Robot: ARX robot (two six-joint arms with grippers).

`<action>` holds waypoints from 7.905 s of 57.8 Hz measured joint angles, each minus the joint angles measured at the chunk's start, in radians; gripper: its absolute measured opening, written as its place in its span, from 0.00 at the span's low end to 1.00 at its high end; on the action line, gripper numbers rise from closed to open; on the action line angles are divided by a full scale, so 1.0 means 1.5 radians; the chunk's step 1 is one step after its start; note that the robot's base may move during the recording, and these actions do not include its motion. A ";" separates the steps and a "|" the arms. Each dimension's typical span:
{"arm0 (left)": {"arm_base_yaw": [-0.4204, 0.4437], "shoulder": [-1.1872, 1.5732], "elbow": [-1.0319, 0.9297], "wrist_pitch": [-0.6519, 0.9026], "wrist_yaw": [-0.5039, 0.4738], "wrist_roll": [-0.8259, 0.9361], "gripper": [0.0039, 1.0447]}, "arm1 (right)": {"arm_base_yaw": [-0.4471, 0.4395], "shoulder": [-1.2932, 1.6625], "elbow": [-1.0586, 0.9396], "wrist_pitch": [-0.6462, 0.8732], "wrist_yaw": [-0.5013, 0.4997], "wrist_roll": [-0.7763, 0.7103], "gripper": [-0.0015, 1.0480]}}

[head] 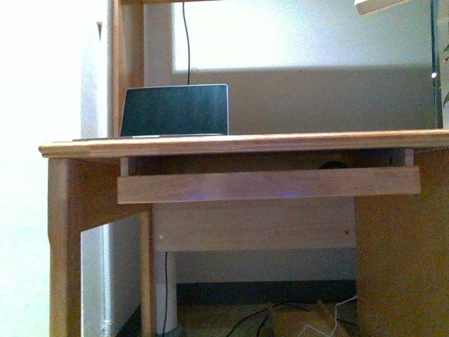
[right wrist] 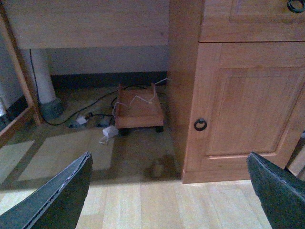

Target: Place mouse

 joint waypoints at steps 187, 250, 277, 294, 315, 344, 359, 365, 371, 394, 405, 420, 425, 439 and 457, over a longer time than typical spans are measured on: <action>-0.055 1.394 0.804 0.284 0.280 0.907 0.93 | 0.000 0.000 0.000 0.000 0.000 0.001 0.93; -0.156 1.043 0.639 0.372 0.203 0.090 0.93 | 0.000 0.000 0.000 0.000 0.000 0.001 0.93; -0.205 0.438 0.236 0.137 -0.208 -0.006 0.55 | 0.000 0.000 0.000 0.000 0.000 0.001 0.93; -0.111 0.072 0.071 -0.005 -0.108 -0.005 0.08 | 0.008 0.012 0.001 -0.001 0.016 0.009 0.93; -0.001 0.037 0.037 -0.007 -0.002 -0.003 0.02 | 0.294 0.475 0.188 0.295 0.167 0.034 0.93; -0.001 0.001 0.000 -0.003 0.000 -0.003 0.02 | 0.356 0.968 0.456 0.397 0.270 -0.053 0.93; -0.001 0.001 0.000 -0.003 0.000 -0.003 0.38 | 0.312 1.044 0.533 0.347 0.302 -0.069 0.93; -0.001 0.001 0.000 -0.003 0.000 -0.003 0.53 | 0.301 1.069 0.557 0.316 0.305 -0.068 0.93; -0.001 0.001 0.000 -0.003 0.000 -0.003 0.68 | 0.291 1.090 0.578 0.281 0.303 -0.061 0.93; -0.001 0.001 0.000 -0.003 0.000 -0.002 0.93 | 0.274 1.144 0.628 0.246 0.310 -0.050 0.93; -0.001 0.001 0.000 -0.003 0.000 -0.002 0.93 | 0.258 1.173 0.654 0.223 0.311 -0.032 0.93; -0.001 0.001 0.000 -0.003 0.000 -0.002 0.93 | 0.243 1.182 0.668 0.212 0.301 -0.027 0.65; -0.001 0.001 0.000 -0.003 0.000 -0.002 0.93 | 0.238 1.179 0.668 0.212 0.293 -0.023 0.58; -0.001 0.001 0.000 -0.003 0.000 -0.002 0.93 | 0.217 1.027 0.609 0.144 0.236 0.009 0.55; -0.001 0.001 0.000 -0.003 0.000 -0.002 0.93 | 0.284 0.928 0.700 0.079 0.277 -0.014 0.55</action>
